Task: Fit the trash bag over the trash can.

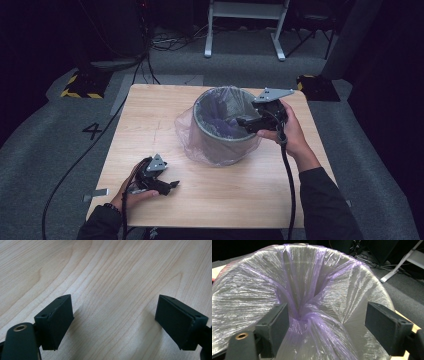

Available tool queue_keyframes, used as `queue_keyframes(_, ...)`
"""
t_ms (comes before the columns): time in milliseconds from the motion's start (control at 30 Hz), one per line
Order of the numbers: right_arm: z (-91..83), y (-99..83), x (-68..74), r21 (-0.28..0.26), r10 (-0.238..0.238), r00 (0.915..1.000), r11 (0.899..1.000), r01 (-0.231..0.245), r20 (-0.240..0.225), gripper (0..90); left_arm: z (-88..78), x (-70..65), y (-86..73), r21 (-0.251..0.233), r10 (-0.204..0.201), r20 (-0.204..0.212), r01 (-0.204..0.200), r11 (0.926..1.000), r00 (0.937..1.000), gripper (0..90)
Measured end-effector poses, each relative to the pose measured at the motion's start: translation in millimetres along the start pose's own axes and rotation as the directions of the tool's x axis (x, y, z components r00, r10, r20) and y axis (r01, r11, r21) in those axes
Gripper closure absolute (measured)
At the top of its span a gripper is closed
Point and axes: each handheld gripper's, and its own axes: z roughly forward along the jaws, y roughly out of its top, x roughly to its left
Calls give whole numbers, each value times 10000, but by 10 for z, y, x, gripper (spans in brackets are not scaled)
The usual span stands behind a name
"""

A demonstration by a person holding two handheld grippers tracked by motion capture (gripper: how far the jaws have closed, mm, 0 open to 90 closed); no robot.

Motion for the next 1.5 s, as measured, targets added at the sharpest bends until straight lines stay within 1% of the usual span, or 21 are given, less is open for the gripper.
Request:
queue_keyframes(67,-23,-15,4,-148,-66,9999,9999,68,123,194,0,0,0,1,0,-2,0,10000,10000,145)
queue_keyframes(200,-67,-46,13,-437,-265,9996,9987,268,64,186,0,0,0,1,2,2,-2,10000,10000,145)
queue_keyframes(433,-143,-92,3,-752,-183,9998,9970,186,40,182,0,0,0,2,3,-1,-3,10000,10000,145)
queue_keyframes(567,-178,-121,-2,-807,-146,9999,9966,152,83,182,0,0,0,-1,-1,0,1,10000,10000,145)
queue_keyframes(767,-235,-158,-15,-710,-251,9996,9971,262,161,182,0,0,0,2,0,-1,0,10000,10000,145)
queue_keyframes(967,-316,-205,-43,-717,-240,9995,9971,255,213,182,0,0,0,0,1,3,-1,10000,10000,145)
queue_keyframes(1133,-345,-241,-44,-581,-252,9994,9980,265,242,182,0,0,0,0,0,1,0,10000,10000,145)
queue_keyframes(1233,-379,-249,-47,-660,-205,9995,9976,221,250,182,0,0,0,0,2,0,-2,10000,10000,145)
queue_keyframes(1333,-411,-254,-39,-607,-189,9993,9979,209,324,188,0,0,0,-1,1,-1,-1,10000,10000,145)
queue_keyframes(1500,-454,-287,-22,-603,-259,9992,9978,276,295,188,0,0,0,0,-1,-3,1,10000,10000,145)
